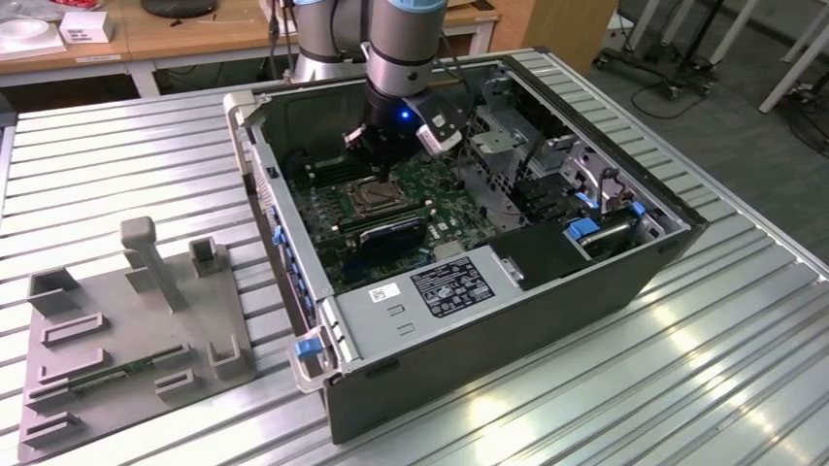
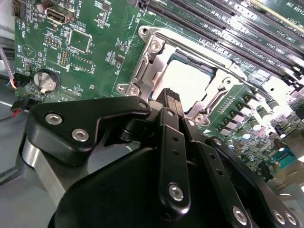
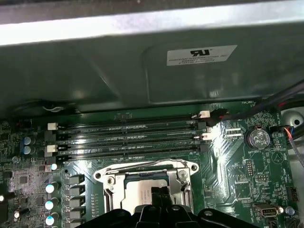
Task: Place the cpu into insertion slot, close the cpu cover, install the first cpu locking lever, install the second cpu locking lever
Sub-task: 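Install the first cpu locking lever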
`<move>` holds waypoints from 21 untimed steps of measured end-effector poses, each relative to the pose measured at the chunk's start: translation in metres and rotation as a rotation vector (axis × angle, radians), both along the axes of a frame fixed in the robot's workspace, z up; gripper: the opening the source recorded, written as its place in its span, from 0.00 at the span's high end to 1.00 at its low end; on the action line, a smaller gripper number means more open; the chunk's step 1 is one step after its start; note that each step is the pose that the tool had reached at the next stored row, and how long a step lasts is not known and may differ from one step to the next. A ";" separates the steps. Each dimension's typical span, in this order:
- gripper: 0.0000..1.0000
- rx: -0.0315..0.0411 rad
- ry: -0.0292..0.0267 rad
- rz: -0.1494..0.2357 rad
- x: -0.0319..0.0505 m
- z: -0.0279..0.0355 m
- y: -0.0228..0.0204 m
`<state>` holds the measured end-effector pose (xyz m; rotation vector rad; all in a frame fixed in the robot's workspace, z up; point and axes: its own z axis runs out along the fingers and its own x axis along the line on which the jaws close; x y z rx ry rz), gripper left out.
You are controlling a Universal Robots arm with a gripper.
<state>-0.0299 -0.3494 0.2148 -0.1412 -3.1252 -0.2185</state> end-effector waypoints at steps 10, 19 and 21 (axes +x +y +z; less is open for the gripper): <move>0.89 -0.0002 0.0000 0.000 0.0000 0.0052 0.0000; 0.89 -0.0001 0.0000 0.000 0.0000 0.0096 0.0000; 0.89 -0.0001 0.0000 0.000 0.0000 0.0096 0.0000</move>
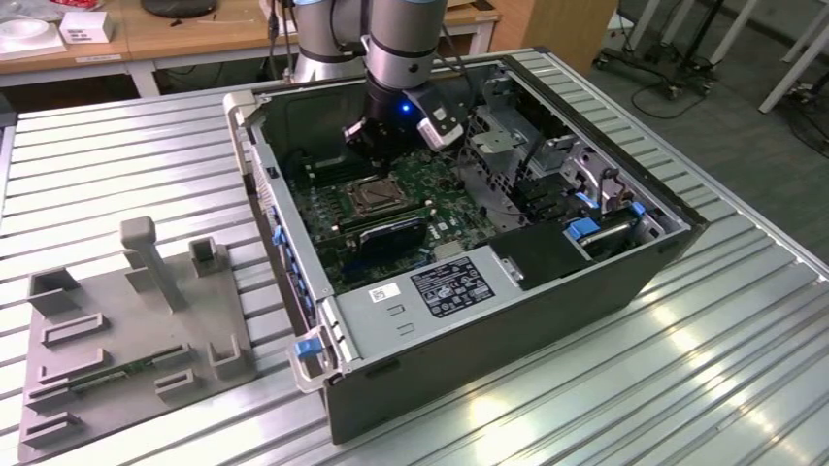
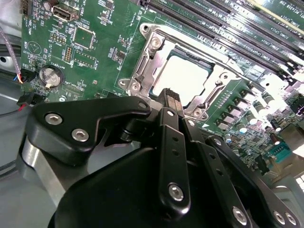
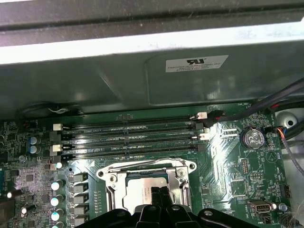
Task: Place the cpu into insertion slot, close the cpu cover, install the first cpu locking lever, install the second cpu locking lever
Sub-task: 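Install the first cpu locking lever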
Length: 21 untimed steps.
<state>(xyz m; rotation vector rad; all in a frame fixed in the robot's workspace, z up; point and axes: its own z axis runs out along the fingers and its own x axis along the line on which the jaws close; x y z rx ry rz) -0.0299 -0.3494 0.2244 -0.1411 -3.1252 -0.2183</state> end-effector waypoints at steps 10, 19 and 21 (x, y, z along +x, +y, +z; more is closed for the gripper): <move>0.89 -0.0001 0.0000 0.000 0.0000 0.0001 -0.0019; 0.89 0.0000 0.0000 0.000 0.0000 0.0044 -0.0073; 0.89 -0.0001 0.0000 0.000 0.0000 0.0058 -0.0089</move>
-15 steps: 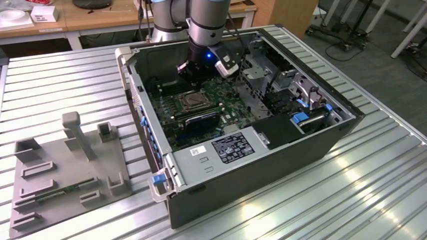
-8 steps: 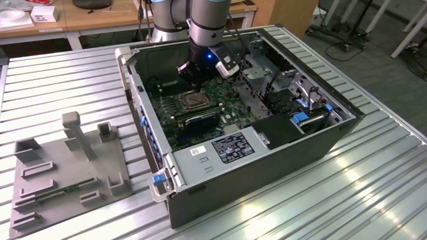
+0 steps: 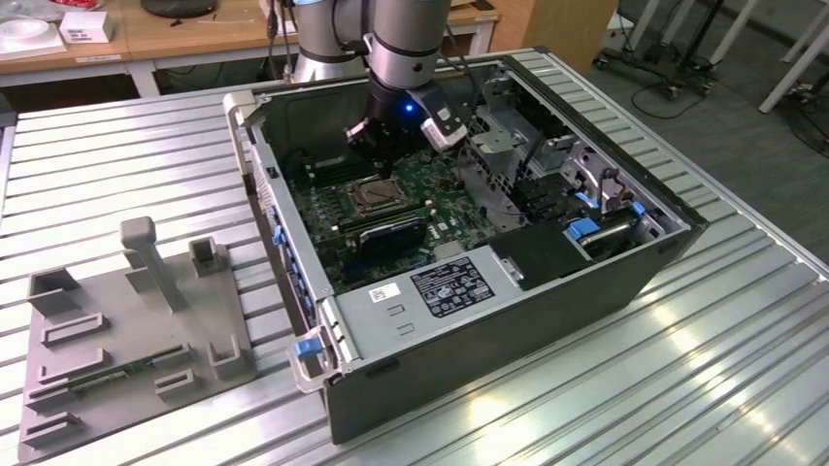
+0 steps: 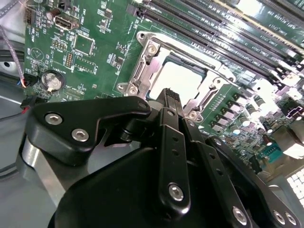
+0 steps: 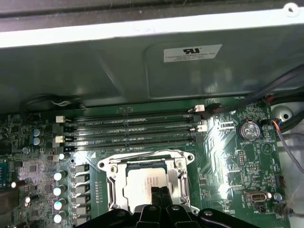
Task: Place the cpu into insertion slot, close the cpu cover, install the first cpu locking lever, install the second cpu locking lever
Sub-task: 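Install the first cpu locking lever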
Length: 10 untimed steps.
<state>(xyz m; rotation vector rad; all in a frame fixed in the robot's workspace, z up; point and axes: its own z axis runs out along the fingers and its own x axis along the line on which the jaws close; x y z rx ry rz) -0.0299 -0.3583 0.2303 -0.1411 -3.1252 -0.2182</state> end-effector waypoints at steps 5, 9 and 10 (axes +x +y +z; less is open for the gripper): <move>0.89 0.0000 0.0000 0.000 0.0000 0.0036 -0.0030; 0.89 -0.0001 -0.0032 0.000 -0.0035 0.0033 -0.0037; 0.89 -0.0002 -0.0045 0.000 -0.0055 0.0029 -0.0037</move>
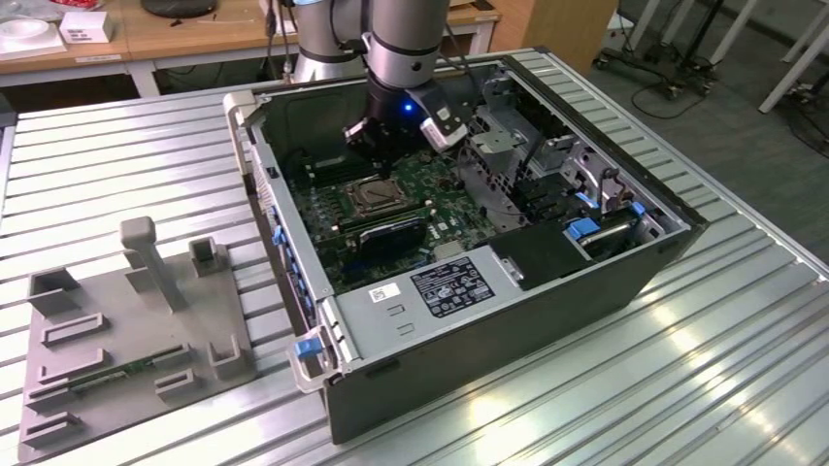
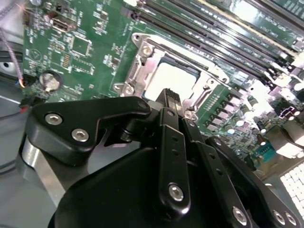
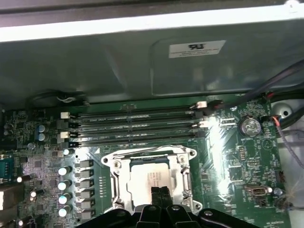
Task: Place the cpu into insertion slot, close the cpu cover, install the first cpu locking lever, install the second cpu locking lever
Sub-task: 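Install the first cpu locking lever, then install the second cpu locking lever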
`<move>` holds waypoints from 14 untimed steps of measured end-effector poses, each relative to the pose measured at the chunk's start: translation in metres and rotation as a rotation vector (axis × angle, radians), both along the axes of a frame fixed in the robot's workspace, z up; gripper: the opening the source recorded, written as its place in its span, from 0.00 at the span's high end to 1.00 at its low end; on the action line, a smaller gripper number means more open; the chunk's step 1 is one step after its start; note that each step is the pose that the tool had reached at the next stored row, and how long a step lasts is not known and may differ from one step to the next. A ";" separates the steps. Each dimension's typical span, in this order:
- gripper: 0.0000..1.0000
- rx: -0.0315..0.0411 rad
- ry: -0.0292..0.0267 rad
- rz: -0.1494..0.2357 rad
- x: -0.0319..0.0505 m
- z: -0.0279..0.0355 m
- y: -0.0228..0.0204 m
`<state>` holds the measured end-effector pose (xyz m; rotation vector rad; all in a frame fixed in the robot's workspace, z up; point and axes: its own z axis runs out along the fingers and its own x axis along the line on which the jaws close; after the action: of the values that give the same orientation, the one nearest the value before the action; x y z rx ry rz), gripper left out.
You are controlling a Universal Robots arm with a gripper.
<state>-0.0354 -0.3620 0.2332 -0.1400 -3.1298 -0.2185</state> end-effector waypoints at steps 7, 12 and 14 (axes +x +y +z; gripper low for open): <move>0.89 -0.0033 -0.0004 0.003 -0.0019 -0.0008 -0.0001; 0.89 -0.0033 -0.0004 0.004 -0.0019 -0.0008 -0.0001; 0.89 -0.0027 -0.0004 0.004 -0.0019 -0.0007 0.0000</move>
<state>-0.0373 -0.3620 0.2324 -0.1342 -3.1306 -0.2143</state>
